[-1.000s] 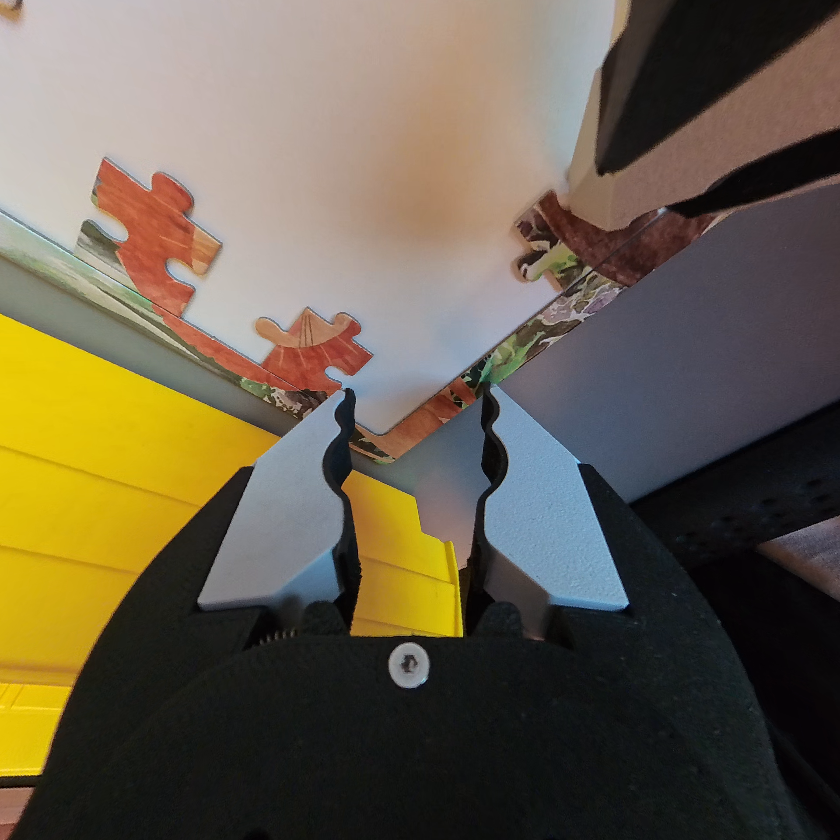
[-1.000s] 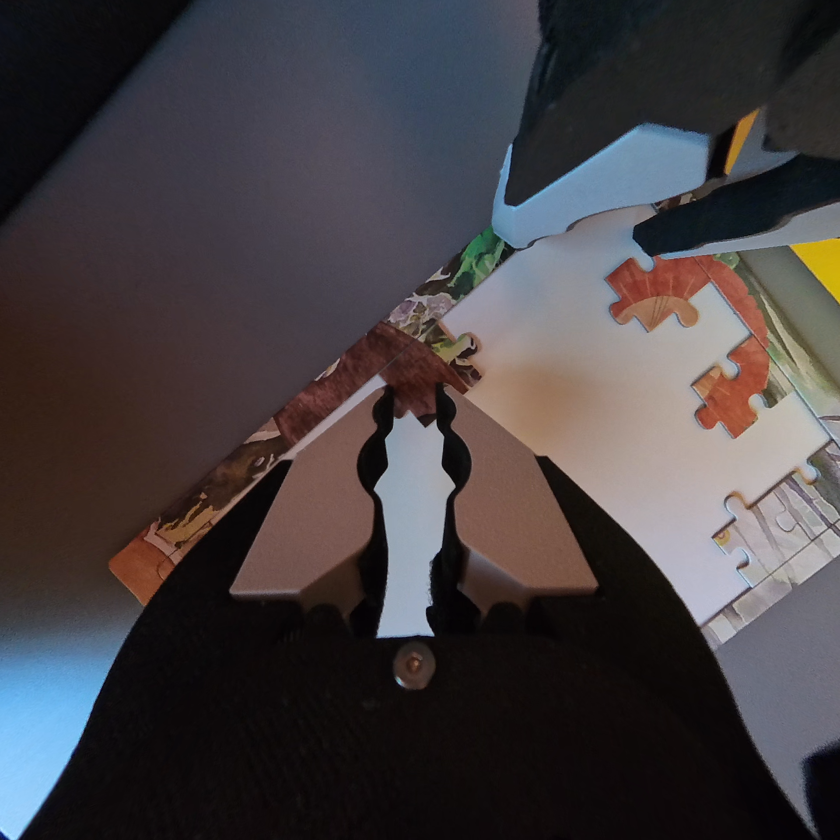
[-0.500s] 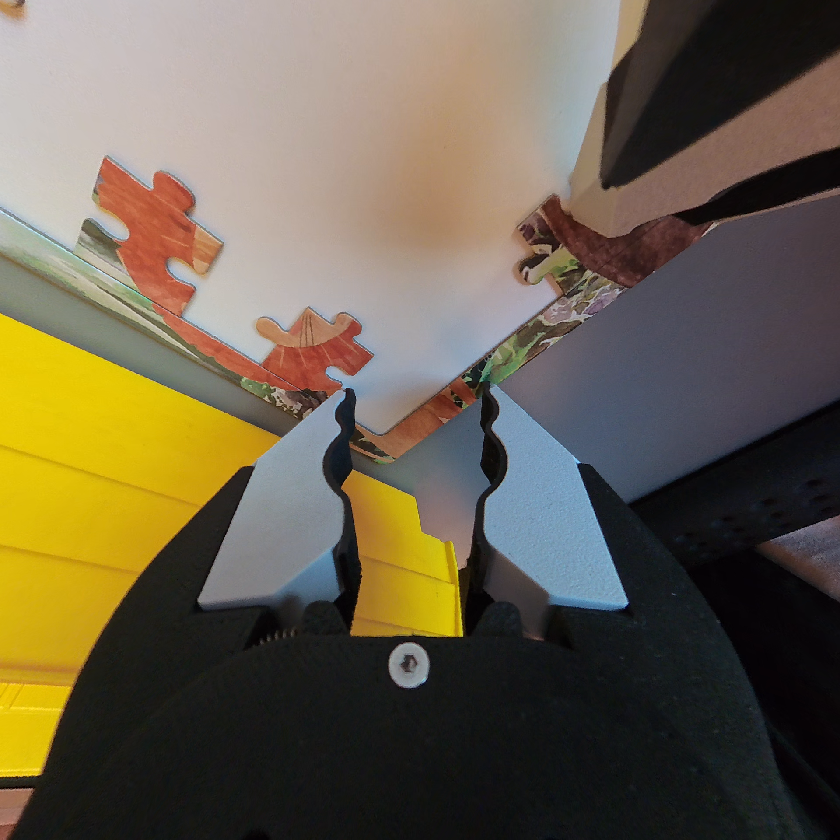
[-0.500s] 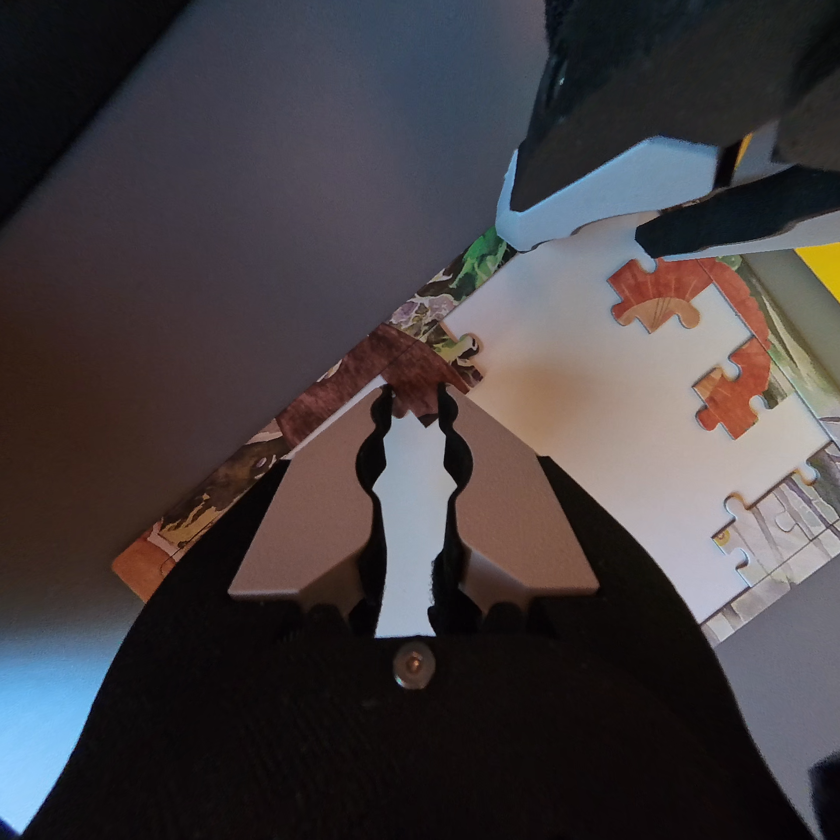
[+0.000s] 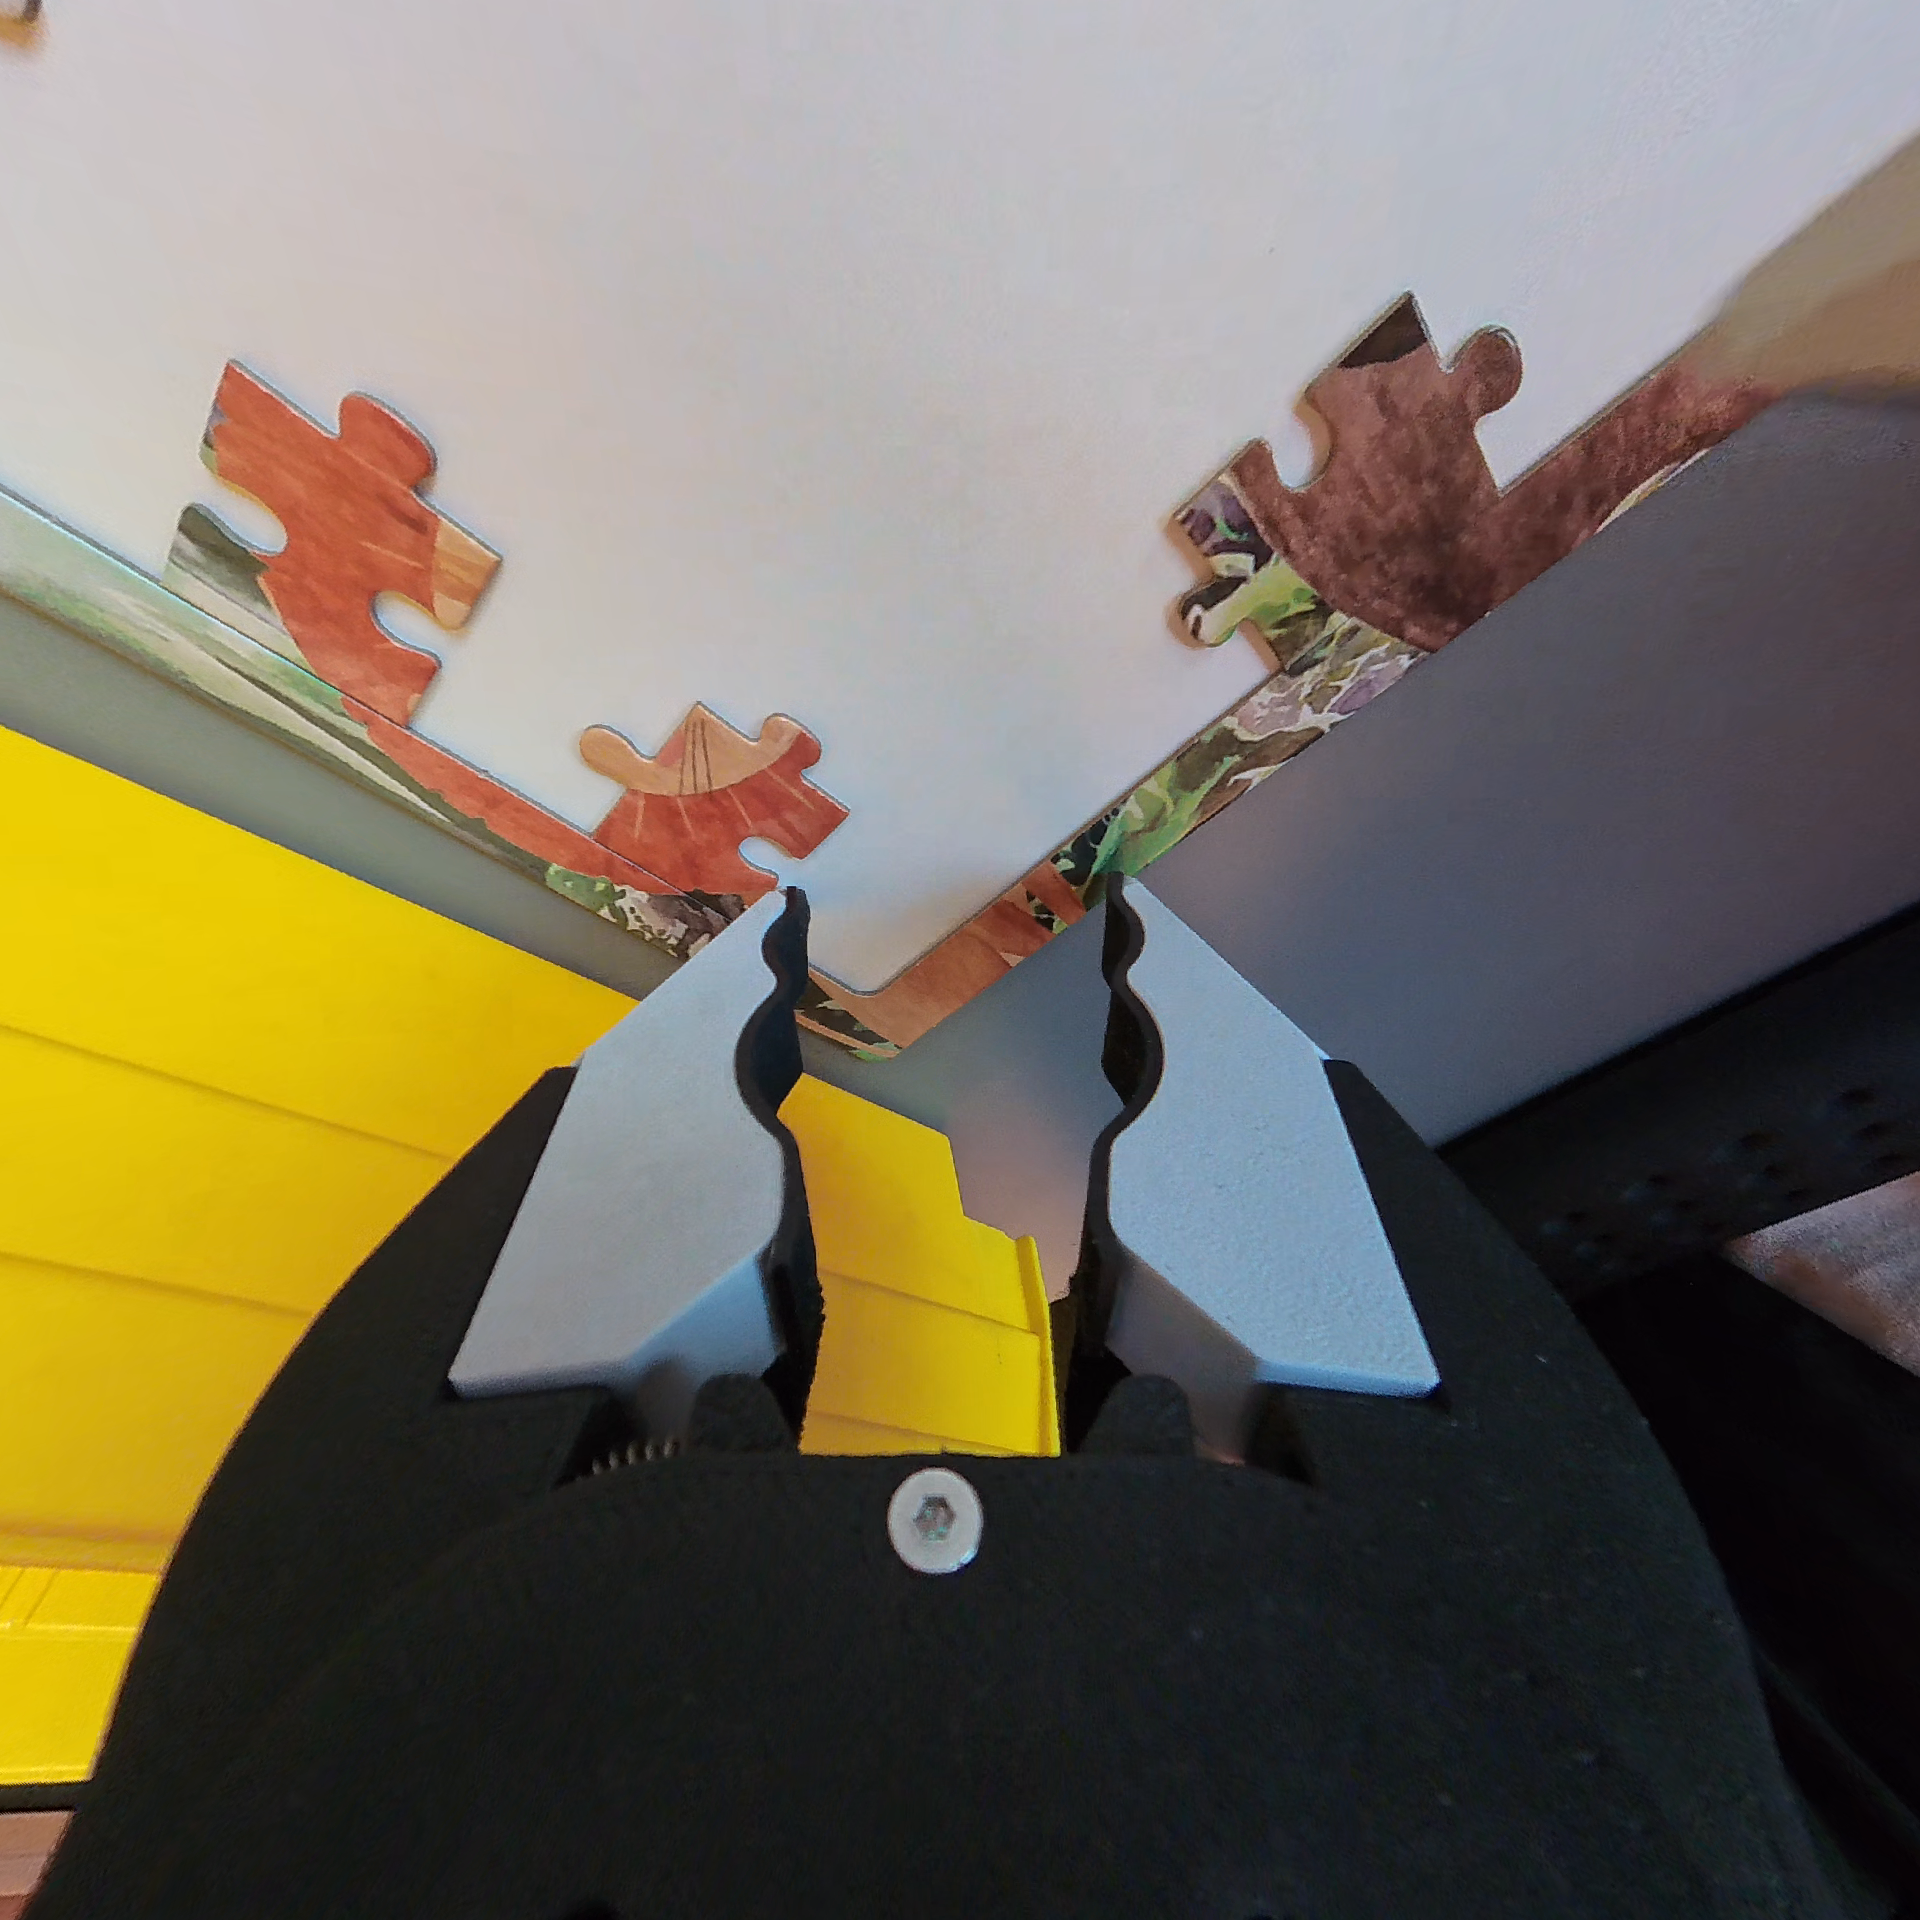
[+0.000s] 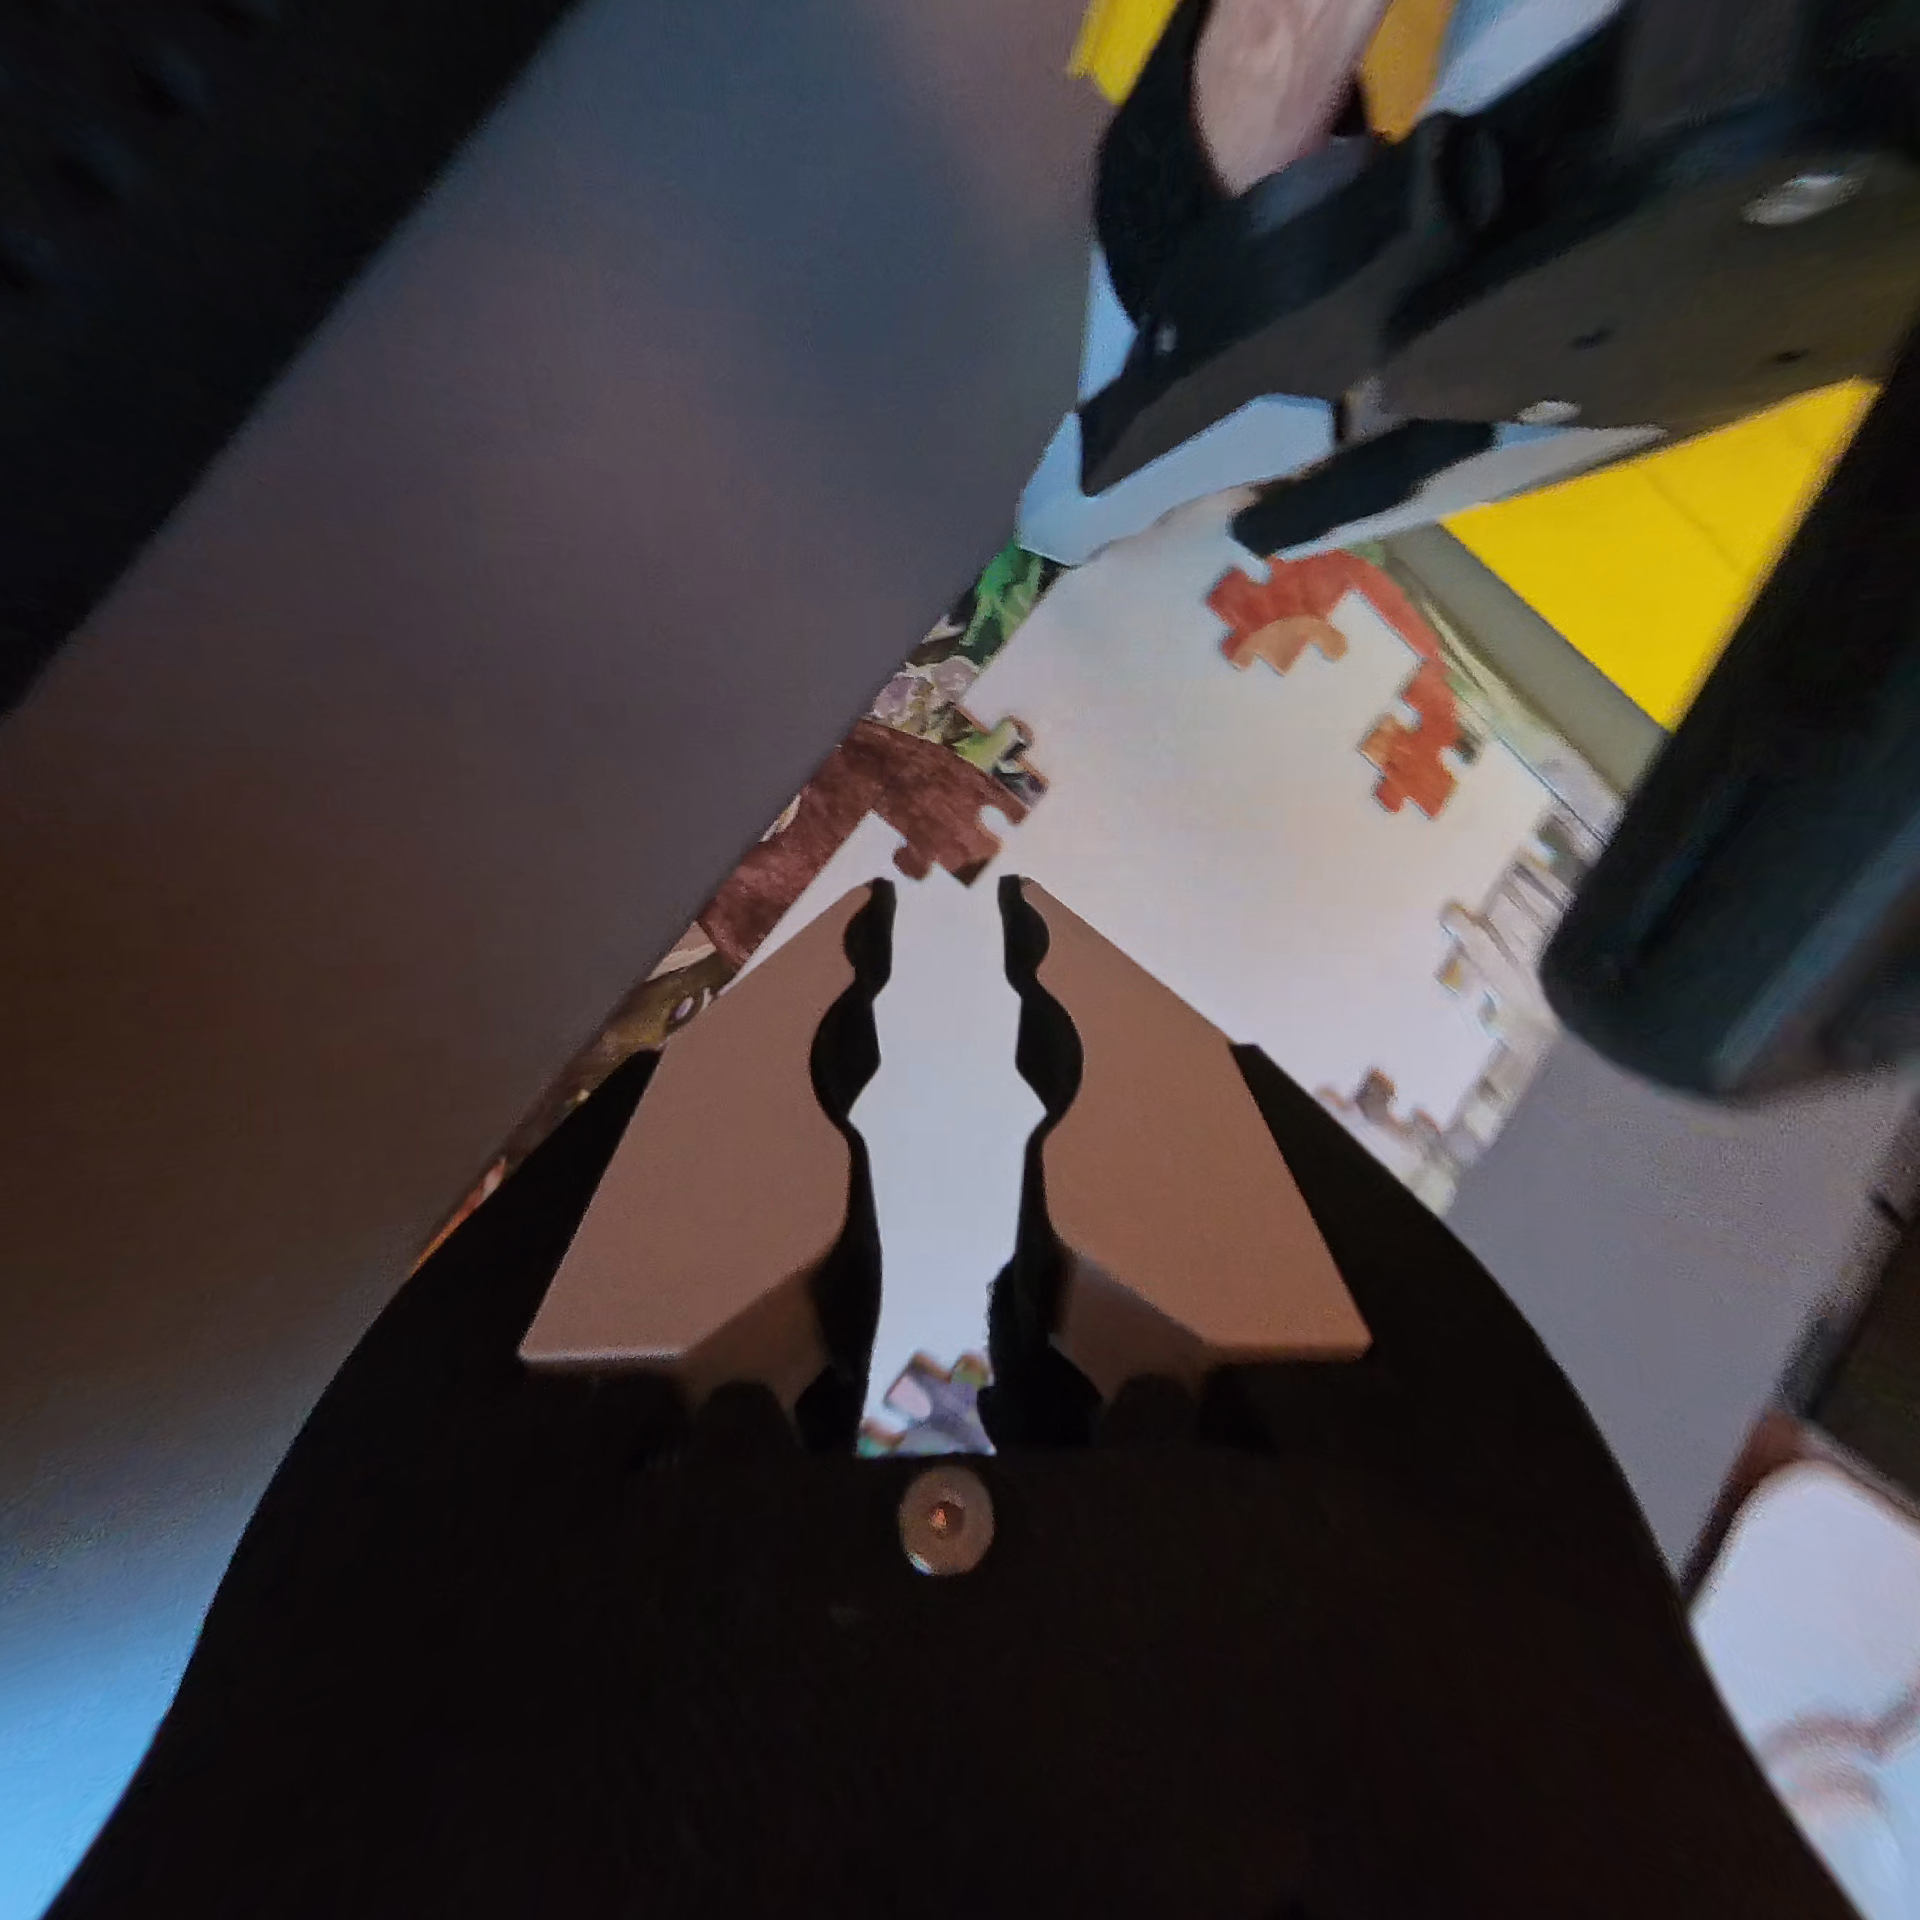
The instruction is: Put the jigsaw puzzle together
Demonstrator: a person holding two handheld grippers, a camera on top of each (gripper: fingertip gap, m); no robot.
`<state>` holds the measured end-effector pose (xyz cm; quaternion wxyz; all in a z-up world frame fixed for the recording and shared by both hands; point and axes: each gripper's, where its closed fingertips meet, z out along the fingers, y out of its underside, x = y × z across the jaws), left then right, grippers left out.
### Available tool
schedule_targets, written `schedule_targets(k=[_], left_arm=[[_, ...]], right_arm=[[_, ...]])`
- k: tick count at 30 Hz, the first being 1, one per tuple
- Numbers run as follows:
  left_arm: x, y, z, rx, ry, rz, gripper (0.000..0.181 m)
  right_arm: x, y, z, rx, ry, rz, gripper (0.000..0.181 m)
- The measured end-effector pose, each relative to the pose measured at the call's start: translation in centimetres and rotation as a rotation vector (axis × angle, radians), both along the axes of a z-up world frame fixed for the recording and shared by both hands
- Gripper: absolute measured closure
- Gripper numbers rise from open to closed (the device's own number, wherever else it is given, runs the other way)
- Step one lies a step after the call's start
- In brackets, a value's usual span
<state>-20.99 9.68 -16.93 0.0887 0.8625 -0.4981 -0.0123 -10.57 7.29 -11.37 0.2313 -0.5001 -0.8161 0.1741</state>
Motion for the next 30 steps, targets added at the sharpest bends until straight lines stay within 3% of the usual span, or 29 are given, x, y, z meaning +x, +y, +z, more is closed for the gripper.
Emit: schedule_targets(k=[5,9,12,17,24,30], left_arm=[[0.0,-0.2,-0.1,0.002,0.021,-0.027,0.123],[0.0,-0.5,-0.1,0.004,0.036,-0.053,0.118],[0.1,-0.6,-0.1,-0.002,0.022,-0.04,0.116],[0.1,-0.5,0.0,-0.005,0.007,-0.031,0.117],[0.0,-0.5,-0.1,0.004,0.024,-0.032,0.121],[0.0,-0.5,0.0,-0.003,0.01,-0.022,0.123]], right_arm=[[3.2,-0.9,0.5,0.063,-0.008,-0.43,0.16],[4.4,-4.6,-1.1,0.032,-0.019,-0.591,0.16],[4.5,-5.1,-2.3,-0.008,0.019,-0.697,0.155],[3.5,-3.9,-3.3,0.071,0.075,-0.719,0.154],[4.0,-2.7,-4.4,0.182,0.0,-0.73,0.153],[4.4,-2.2,-4.3,0.149,0.042,-0.776,0.149]])
